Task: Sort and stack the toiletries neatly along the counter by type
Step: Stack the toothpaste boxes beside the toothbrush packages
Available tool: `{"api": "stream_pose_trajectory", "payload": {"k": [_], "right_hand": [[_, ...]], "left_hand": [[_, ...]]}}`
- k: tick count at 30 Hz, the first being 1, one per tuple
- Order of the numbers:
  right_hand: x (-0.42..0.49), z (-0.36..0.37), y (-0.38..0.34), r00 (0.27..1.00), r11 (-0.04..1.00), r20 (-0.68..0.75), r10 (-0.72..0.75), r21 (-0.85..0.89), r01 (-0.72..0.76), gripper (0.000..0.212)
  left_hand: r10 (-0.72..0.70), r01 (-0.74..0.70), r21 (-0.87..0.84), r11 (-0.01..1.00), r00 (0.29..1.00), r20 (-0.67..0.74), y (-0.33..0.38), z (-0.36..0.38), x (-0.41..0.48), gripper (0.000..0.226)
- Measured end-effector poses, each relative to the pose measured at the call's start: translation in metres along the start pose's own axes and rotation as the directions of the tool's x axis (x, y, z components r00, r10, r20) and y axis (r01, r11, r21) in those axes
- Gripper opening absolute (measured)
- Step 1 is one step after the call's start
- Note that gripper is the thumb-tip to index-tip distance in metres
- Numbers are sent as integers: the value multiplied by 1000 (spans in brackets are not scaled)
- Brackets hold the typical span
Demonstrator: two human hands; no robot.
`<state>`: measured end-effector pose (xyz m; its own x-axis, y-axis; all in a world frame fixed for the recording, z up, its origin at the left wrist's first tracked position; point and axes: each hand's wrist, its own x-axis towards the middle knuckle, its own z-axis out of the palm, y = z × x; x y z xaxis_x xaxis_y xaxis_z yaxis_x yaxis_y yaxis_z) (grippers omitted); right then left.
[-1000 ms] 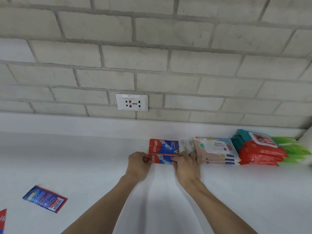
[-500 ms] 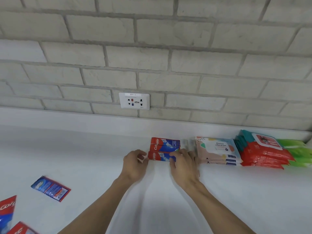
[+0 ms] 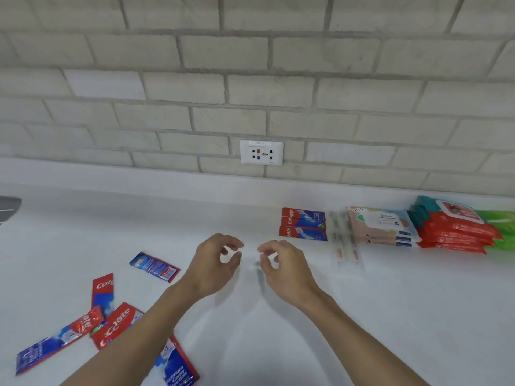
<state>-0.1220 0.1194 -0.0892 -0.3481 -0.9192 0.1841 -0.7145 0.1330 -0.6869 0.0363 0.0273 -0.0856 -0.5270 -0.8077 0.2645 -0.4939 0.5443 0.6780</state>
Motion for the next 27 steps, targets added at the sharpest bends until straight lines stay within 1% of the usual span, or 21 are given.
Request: {"api": "stream_pose_trajectory", "payload": {"k": [3, 7, 10, 15, 17, 20, 22, 27], "right_hand": [[-15, 21, -25, 998, 999, 60, -19, 30, 17, 19], [-38, 54, -57, 987, 998, 156, -41, 57, 32, 20], [-53, 79, -78, 975, 998, 216, -45, 55, 34, 22], [-70, 113, -104, 945, 999, 326, -14, -45, 30, 34], [-74, 125, -112, 933, 995, 359, 22, -100, 15, 41], [-76, 140, -117, 927, 985, 369, 59, -172, 6, 50], [-79, 147, -119, 928, 981, 365, 79, -196, -6, 53], [-79, 154, -117, 937, 983, 328, 117, -172, -62, 53]], "left_hand": [[-10, 9, 32, 999, 999, 42, -17, -32, -20, 15], [-59, 41, 115, 993, 986, 158, -51, -73, -44, 17], [-80, 34, 189, 981, 967, 241, -74, -97, -57, 16], [-185, 72, 299, 952, 910, 371, -106, -124, -71, 19], [-233, 93, 334, 938, 881, 411, -115, -131, -75, 23], [-272, 78, 392, 917, 840, 469, -123, -137, -81, 42], [-286, 53, 428, 902, 817, 501, -128, -138, -85, 50], [-257, -2, 448, 894, 817, 516, -134, -136, -86, 51]]}}
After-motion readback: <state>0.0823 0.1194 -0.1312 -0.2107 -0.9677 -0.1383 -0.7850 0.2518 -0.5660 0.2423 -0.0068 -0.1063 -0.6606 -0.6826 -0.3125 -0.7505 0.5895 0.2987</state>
